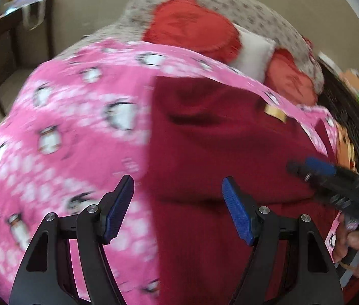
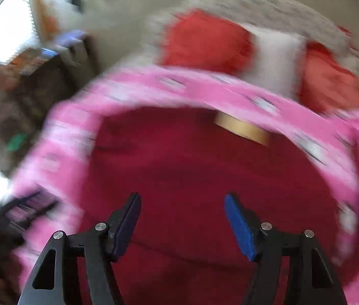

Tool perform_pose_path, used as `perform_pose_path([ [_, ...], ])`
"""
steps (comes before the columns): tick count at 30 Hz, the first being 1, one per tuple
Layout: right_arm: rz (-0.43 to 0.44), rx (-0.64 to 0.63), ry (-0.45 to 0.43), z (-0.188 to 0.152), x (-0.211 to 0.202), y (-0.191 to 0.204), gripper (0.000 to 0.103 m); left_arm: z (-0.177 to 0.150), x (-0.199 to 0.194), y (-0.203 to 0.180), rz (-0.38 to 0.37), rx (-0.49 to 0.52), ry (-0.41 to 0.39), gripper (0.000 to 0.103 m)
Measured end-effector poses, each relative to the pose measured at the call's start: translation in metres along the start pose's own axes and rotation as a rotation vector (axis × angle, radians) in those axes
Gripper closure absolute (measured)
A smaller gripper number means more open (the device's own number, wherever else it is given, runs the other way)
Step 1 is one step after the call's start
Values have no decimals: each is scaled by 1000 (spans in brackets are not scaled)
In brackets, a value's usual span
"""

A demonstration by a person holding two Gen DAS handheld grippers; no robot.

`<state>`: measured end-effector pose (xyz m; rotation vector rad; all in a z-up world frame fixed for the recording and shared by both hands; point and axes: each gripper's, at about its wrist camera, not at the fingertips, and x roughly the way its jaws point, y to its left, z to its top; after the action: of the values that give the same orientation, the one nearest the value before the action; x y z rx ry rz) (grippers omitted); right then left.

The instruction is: Fold small clothes

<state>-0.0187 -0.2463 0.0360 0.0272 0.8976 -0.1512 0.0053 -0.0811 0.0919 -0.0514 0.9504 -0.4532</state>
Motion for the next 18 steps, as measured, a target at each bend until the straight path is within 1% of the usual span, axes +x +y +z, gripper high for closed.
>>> perform_pose_path([
  [1,-40,44,46,-9,10,-19,37,3,9,-10,-10,16,5,31],
  [2,-28,92,81,-16,19,-35,37,6,23,-22,-24,35,19,31],
  [3,28,123,80,-21,20,-46,37,7,31,-28,-29,44,33,31],
  [4,88,131,50,-23,12,-54,37,8,50,-37,-28,56,84,31],
  [5,129,132,40,-22,3,-59,37,8,58,-41,-27,61,113,31],
  [6,153,135,23,-21,-6,-67,37,8,71,-47,-16,71,157,31],
  [7,152,146,-24,-18,-21,-80,37,8,74,-49,-8,76,165,31],
  [8,122,161,-66,-17,-32,-94,37,8,77,-50,4,81,160,31],
  [9,55,185,-105,-12,-42,-112,31,9,77,-52,7,86,147,31],
  [10,-41,218,-128,-7,-47,-131,27,9,78,-52,10,88,142,31],
  [11,-134,257,-142,-2,-48,-152,19,8,78,-52,12,87,143,31],
  [12,-175,289,-152,3,-47,-167,15,9,78,-52,12,82,143,31],
  [13,-180,325,-153,10,-40,-186,15,9,77,-51,12,73,142,31],
  [15,-149,382,-95,21,-15,-214,15,9,76,-52,13,72,145,31],
  [17,-123,402,-60,24,5,-230,16,8,71,-54,11,86,152,31],
  [18,-122,405,-46,26,19,-237,30,8,67,-53,10,96,153,31],
])
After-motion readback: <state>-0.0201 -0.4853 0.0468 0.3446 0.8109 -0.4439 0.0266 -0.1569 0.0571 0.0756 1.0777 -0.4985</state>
